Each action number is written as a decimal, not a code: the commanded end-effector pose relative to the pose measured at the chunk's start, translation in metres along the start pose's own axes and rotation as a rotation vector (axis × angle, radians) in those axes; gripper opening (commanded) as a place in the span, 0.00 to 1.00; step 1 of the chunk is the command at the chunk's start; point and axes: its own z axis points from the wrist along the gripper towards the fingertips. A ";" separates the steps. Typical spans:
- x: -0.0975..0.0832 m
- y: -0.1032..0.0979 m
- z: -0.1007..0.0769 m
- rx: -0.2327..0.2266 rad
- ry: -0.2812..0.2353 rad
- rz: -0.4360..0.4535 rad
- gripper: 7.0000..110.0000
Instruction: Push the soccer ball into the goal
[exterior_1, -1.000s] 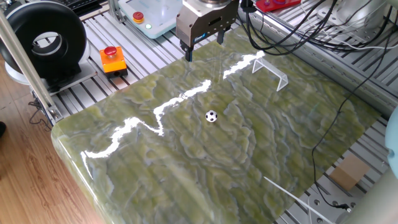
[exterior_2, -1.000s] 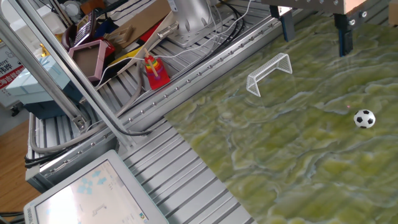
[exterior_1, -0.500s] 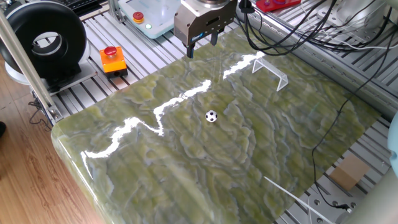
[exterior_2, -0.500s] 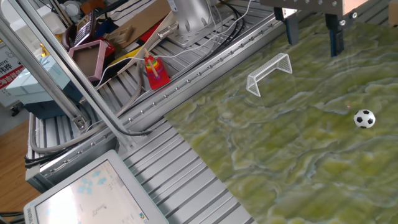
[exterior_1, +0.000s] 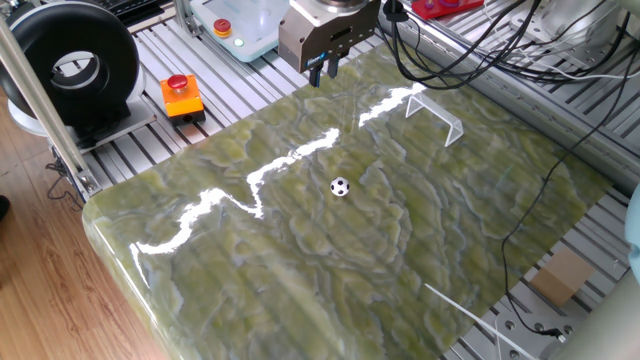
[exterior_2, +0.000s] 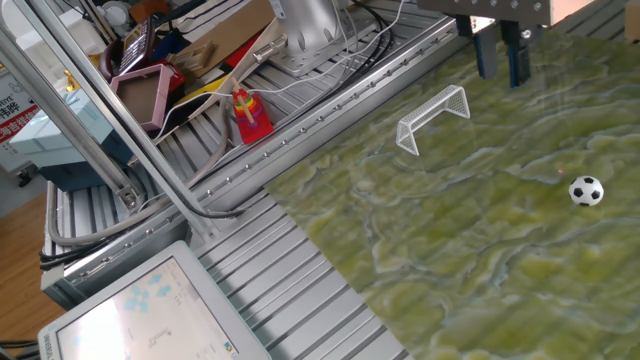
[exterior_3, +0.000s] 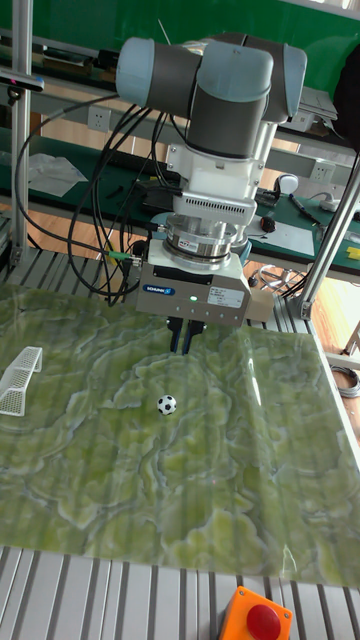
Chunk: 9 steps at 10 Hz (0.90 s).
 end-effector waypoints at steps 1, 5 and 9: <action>-0.001 0.002 -0.001 -0.011 -0.005 0.003 0.00; -0.001 0.001 -0.001 -0.007 -0.005 0.001 0.00; -0.001 0.000 -0.001 -0.004 -0.004 -0.002 0.00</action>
